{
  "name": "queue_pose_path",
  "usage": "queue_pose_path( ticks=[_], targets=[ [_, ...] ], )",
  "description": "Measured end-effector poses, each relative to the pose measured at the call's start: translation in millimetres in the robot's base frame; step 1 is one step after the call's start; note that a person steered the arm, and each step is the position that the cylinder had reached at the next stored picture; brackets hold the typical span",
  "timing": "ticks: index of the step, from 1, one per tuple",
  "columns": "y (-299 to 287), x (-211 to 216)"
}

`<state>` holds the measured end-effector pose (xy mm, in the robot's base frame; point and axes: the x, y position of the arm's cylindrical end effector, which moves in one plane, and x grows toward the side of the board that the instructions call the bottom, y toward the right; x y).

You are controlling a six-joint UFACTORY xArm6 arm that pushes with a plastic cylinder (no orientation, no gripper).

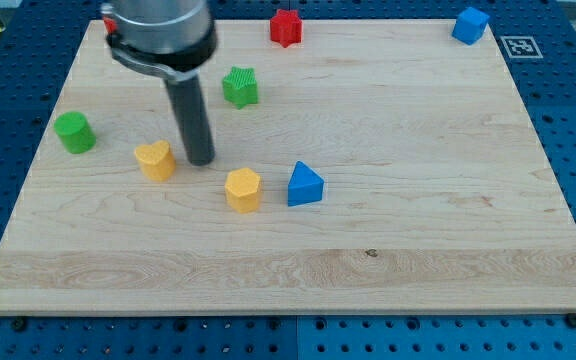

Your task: Move the blue triangle to the center right of the board

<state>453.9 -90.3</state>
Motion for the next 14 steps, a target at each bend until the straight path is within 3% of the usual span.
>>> queue_pose_path(
  ticks=[1,4,7,10,12,14],
  targets=[
    [48,1],
    [91,43],
    [171,85],
    [262,52],
    [220,75],
    [231,28]
  ],
)
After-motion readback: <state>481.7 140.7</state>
